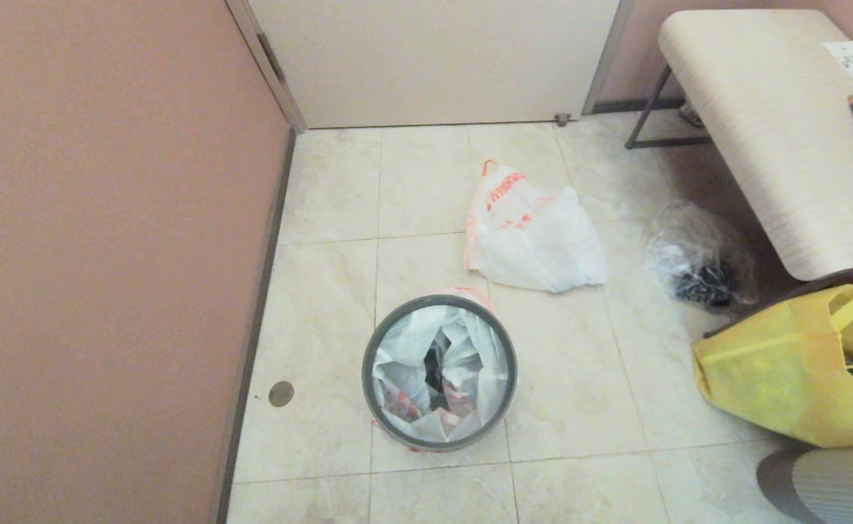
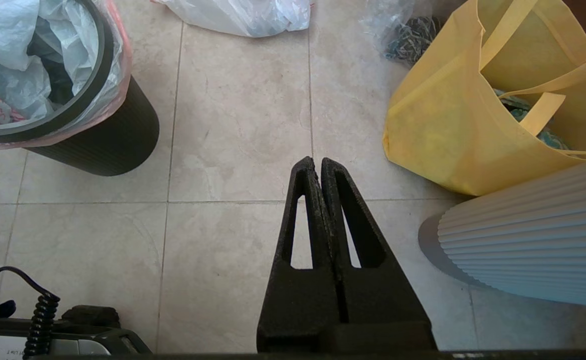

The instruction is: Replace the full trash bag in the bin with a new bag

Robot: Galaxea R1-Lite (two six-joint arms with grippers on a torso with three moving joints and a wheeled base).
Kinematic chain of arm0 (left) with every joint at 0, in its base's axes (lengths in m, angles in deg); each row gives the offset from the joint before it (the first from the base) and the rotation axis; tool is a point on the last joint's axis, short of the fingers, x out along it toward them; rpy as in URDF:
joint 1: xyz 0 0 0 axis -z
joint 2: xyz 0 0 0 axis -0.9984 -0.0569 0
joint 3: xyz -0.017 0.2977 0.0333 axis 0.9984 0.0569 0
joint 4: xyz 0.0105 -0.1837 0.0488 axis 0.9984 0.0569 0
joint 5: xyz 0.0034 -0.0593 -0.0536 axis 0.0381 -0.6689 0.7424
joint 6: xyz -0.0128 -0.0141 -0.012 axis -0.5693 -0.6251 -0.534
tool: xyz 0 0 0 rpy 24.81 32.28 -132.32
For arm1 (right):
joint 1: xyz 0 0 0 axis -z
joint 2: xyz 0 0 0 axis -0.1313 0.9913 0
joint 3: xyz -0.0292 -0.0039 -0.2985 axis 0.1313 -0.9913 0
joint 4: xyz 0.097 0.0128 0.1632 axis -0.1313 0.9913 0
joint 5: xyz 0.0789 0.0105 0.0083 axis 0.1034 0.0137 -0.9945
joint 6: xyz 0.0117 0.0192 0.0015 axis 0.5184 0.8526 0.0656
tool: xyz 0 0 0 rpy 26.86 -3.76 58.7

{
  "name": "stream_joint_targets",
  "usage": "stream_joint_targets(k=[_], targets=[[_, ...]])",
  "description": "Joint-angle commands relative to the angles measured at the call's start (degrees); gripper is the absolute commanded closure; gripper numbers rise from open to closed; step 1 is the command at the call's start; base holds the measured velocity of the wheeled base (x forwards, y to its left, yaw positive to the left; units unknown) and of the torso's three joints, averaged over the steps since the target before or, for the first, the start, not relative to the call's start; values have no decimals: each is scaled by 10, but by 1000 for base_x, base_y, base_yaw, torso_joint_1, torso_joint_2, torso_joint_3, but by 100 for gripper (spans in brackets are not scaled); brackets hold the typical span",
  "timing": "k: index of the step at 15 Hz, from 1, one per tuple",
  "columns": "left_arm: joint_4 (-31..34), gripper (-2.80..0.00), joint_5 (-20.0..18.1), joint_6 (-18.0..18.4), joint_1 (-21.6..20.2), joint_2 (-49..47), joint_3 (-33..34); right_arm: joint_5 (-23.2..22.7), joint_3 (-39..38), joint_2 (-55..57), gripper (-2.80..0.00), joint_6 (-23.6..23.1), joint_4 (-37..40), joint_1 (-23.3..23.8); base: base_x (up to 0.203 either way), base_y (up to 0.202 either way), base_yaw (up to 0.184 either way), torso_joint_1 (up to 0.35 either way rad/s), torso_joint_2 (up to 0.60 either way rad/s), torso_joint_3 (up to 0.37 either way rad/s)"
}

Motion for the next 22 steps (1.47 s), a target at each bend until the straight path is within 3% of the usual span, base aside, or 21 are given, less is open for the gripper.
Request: stream_joint_targets(k=[1, 22], targets=[[0, 0, -1, 2, 0, 0, 0, 1, 0, 0, 0, -1, 0, 0, 0, 0, 0, 0, 0, 0], [0, 0, -1, 1, 1, 0, 0, 1, 0, 0, 0, 1, 0, 0, 0, 0, 0, 0, 0, 0]])
